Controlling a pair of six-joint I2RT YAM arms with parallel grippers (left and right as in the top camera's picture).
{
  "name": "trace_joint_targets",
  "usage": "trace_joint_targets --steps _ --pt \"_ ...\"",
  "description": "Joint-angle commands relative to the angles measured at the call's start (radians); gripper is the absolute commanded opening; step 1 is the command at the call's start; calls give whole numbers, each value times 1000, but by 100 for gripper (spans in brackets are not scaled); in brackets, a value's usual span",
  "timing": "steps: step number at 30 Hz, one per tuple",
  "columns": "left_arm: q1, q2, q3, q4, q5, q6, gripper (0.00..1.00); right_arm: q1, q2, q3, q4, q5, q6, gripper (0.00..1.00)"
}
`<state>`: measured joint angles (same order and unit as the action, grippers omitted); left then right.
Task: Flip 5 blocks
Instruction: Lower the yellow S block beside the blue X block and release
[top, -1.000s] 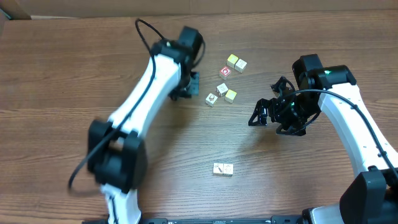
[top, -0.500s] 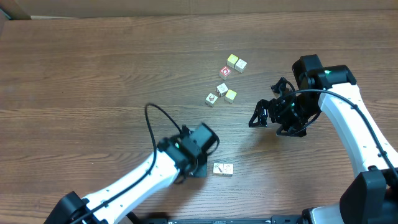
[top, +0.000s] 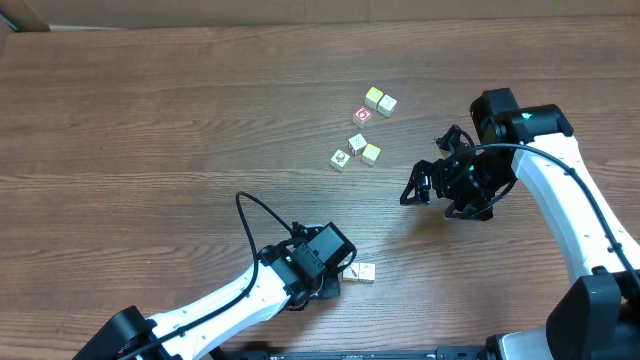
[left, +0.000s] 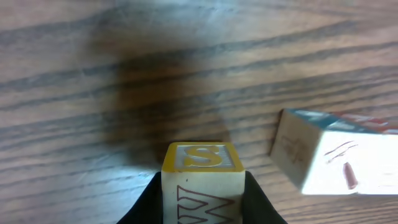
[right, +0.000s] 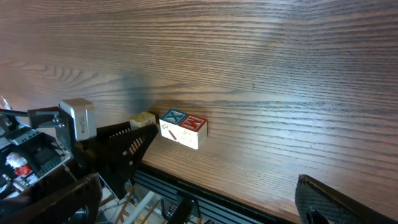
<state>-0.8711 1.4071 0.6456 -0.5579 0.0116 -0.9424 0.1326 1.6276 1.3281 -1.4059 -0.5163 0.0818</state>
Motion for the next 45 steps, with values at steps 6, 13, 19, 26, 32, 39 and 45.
trace_joint_targets --steps 6,13,19,26,32,39,45 --pt "-5 -4 -9 60 -19 5 5 4 -15 20 1 0 -7 100" --pt "-5 44 -9 77 -18 4 4 4 -15 20 0 0 -7 100" --pt "-4 44 -9 77 -19 4 7 4 -15 20 0 0 -7 100" --pt "-5 44 -9 77 -18 5 17 4 -15 20 0 0 -7 100" --pt "-5 44 -9 77 -19 5 28 4 -15 20 -3 0 -7 100" --pt "-5 44 -9 77 -19 5 40 4 -15 20 -3 0 -7 100" --pt "-5 44 -9 80 -20 5 40 4 -15 20 -3 0 -7 100"
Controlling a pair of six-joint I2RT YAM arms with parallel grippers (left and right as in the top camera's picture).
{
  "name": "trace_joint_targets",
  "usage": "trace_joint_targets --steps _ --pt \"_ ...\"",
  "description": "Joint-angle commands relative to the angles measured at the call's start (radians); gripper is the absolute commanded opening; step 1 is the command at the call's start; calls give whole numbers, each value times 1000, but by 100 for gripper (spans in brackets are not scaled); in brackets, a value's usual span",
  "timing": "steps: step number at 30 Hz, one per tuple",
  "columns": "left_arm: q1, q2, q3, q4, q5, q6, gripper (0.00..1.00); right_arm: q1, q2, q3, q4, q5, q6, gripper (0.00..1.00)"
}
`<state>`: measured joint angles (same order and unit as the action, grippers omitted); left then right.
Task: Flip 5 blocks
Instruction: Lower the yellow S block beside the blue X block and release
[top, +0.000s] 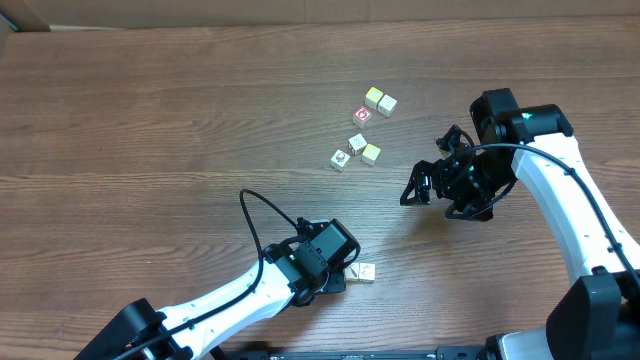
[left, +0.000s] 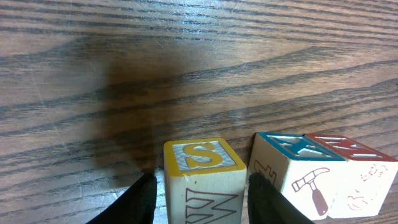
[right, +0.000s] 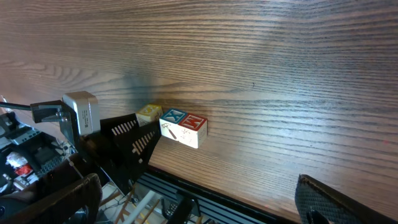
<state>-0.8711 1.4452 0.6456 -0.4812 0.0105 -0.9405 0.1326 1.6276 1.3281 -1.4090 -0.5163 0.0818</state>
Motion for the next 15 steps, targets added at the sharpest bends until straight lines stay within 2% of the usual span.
trace_joint_targets --steps 1,8,15 --pt "-5 6 -9 4 -20 3 40 4 -15 20 0 0 -7 100" --pt "2 5 -3 13 -25 21 34 4 -15 20 0 0 -7 100" --pt "15 -35 3 -1 -43 51 34 4 -15 20 -5 0 -7 100"
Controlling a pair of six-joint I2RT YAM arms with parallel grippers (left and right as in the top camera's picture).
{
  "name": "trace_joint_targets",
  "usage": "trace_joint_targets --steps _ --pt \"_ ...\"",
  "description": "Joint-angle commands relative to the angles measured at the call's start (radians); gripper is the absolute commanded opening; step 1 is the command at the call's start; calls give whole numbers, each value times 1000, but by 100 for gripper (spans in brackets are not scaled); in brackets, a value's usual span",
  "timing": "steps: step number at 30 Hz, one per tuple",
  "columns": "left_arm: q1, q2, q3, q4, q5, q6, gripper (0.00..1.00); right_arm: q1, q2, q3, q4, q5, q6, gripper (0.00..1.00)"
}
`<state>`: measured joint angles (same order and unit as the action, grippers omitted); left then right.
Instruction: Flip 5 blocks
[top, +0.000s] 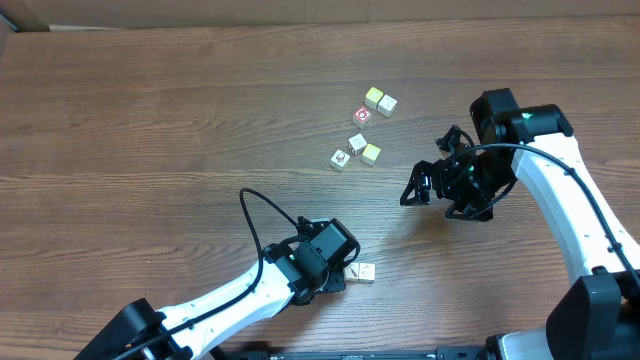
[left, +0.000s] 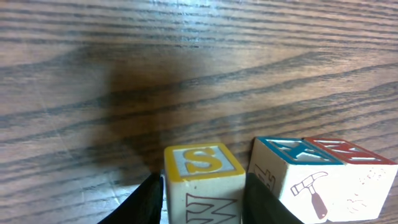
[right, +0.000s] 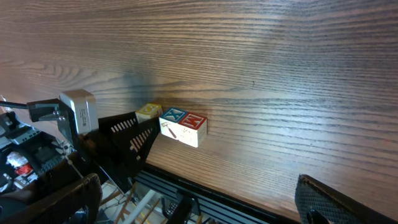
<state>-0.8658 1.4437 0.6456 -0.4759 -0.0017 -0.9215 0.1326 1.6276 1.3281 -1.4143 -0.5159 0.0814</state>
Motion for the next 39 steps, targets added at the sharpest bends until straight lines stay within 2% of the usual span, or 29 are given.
trace_joint_targets --steps 1,8,10,12,13,17,25,30,39 --pt "10 -44 3 -12 -33 34 34 4 -15 20 1 0 -7 100" --pt "10 -117 3 -50 -53 43 40 4 -15 20 1 0 -6 100" --pt "10 -135 3 -62 -54 46 37 4 -15 20 -1 0 -6 100" --pt "10 -146 3 -87 -55 42 11 4 -15 20 -4 0 -7 100" --pt "10 -150 3 -106 -58 27 4 4 -15 20 -6 0 -7 100" --pt "10 -163 3 -188 -113 -52 4 4 -15 20 -6 0 -7 100" --pt "10 -157 1 -205 -115 -39 4 4 -15 20 -6 0 -7 100" --pt "10 -88 0 -200 -89 -25 4 4 -15 20 -6 0 -7 100" --pt "10 -5 0 -110 -34 8 4 4 -15 20 -5 0 -7 100"
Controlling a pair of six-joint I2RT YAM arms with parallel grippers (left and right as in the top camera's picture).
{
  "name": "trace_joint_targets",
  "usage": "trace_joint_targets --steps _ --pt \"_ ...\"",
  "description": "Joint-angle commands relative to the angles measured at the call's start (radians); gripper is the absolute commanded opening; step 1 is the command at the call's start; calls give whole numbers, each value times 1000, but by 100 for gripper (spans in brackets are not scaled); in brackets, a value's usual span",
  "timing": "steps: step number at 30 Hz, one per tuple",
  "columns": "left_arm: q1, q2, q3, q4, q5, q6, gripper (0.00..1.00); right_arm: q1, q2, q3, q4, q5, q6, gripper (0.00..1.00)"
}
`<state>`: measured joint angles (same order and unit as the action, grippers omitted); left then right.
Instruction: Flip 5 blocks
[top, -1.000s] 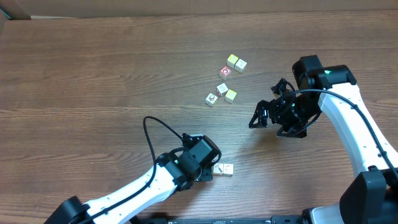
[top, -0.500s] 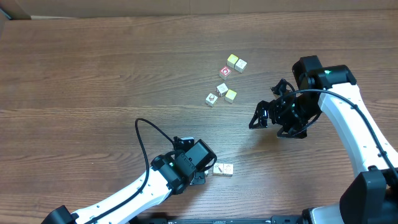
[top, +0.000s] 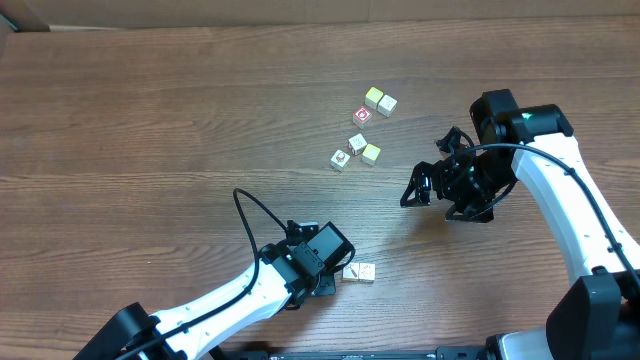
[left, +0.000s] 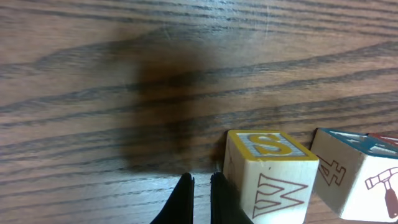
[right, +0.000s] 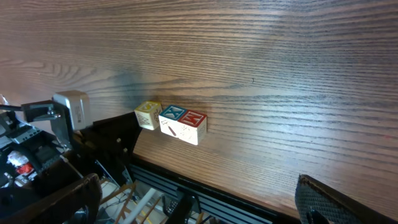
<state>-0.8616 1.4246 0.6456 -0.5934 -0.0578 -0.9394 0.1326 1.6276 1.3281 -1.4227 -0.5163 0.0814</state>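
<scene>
A yellow-topped S block (left: 267, 168) stands free on the wood table, an M on its near side. Touching its right side is a blue-topped block (left: 348, 171) with a red-topped block (right: 194, 124) beyond it. My left gripper (left: 202, 190) is shut with nothing in it, fingertips just left of the S block. In the overhead view this row (top: 360, 272) lies near the table's front edge. My right gripper (top: 428, 168) hangs open and holds nothing, far from the row, right of a cluster of several small blocks (top: 362, 130).
The table's front edge (right: 249, 193) runs close behind the row of three, with a metal frame below it. Bare wood table (top: 150, 120) spreads to the left and back. The left arm's cable (top: 250, 215) loops above the table.
My left gripper's fingers stood on either side of the S block; now they are shut together to the left of it. The S block stands alone beside the blue block. The right arm is unmoved.
First my left gripper was shut on the S block, apart from the tilted pair of blocks. Then the S block stood next to the blue block with the fingers loose at its sides. Now the gripper is off it and shut.
</scene>
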Motion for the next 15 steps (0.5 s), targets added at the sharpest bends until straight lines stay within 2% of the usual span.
trace_joint_targets --steps 1,15 --pt "5 14 0 8 22 27 4 4 -15 20 4 1 -7 100" --pt "6 14 0 45 -14 60 4 4 -15 20 6 0 -7 100"
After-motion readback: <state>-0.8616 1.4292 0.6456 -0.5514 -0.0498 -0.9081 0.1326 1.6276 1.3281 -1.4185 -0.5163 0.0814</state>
